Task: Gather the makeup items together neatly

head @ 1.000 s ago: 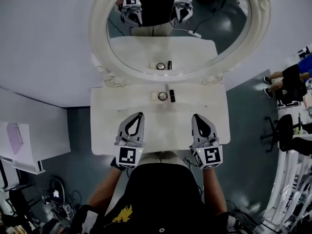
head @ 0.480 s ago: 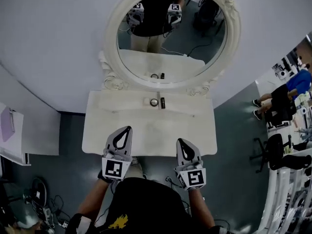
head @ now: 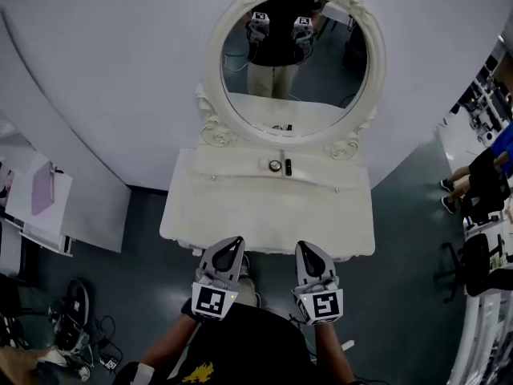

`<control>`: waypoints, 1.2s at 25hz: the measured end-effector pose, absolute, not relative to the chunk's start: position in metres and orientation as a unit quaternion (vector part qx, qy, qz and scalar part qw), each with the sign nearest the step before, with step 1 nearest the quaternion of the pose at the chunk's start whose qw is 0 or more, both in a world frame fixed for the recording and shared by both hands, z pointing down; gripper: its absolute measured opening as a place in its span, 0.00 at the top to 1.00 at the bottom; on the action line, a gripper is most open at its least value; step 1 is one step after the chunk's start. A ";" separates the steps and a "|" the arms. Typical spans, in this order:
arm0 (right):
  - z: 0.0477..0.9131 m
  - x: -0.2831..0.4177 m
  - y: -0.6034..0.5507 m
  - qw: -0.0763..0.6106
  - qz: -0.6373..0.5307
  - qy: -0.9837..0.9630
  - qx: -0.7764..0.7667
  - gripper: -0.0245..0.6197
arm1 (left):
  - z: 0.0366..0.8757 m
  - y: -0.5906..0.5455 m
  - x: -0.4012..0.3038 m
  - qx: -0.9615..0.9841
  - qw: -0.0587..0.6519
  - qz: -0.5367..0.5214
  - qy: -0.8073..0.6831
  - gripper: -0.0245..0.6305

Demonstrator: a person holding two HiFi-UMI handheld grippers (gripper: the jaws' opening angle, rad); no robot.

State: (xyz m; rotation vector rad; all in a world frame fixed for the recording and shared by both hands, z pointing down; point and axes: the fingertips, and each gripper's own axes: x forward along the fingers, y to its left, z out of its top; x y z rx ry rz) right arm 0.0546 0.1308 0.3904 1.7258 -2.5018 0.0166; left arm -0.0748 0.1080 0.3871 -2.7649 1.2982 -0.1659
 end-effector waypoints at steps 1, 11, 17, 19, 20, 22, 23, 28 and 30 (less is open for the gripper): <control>0.389 0.053 0.136 0.040 0.010 -0.822 0.568 0.94 | 0.391 0.117 -0.077 -0.902 0.034 -0.075 0.424 0.94; 0.374 0.043 0.162 0.013 -0.001 -0.831 0.556 0.94 | 0.392 0.150 -0.101 -0.890 0.031 -0.102 0.442 0.94; 0.374 0.033 0.157 0.013 -0.006 -0.835 0.550 0.94 | 0.397 0.145 -0.099 -0.894 0.028 -0.085 0.439 0.94; 0.371 0.030 0.155 0.008 -0.010 -0.835 0.549 0.94 | 0.397 0.145 -0.094 -0.896 0.028 -0.083 0.435 0.94; 0.370 0.029 0.154 0.006 -0.011 -0.836 0.548 0.94 | 0.395 0.145 -0.092 -0.897 0.032 -0.083 0.433 0.94; 0.371 0.025 0.152 0.007 -0.013 -0.838 0.545 0.94 | 0.390 0.146 -0.092 -0.897 0.036 -0.080 0.433 0.94; 0.371 0.023 0.153 0.008 -0.014 -0.840 0.543 0.94 | 0.391 0.146 -0.094 -0.896 0.034 -0.078 0.435 0.94; 0.372 0.018 0.151 0.009 -0.013 -0.842 0.539 0.94 | 0.399 0.143 -0.104 -0.893 0.022 -0.077 0.443 0.94; 0.371 0.018 0.149 0.010 -0.016 -0.843 0.538 0.94 | 0.393 0.138 -0.105 -0.892 0.035 -0.063 0.447 0.94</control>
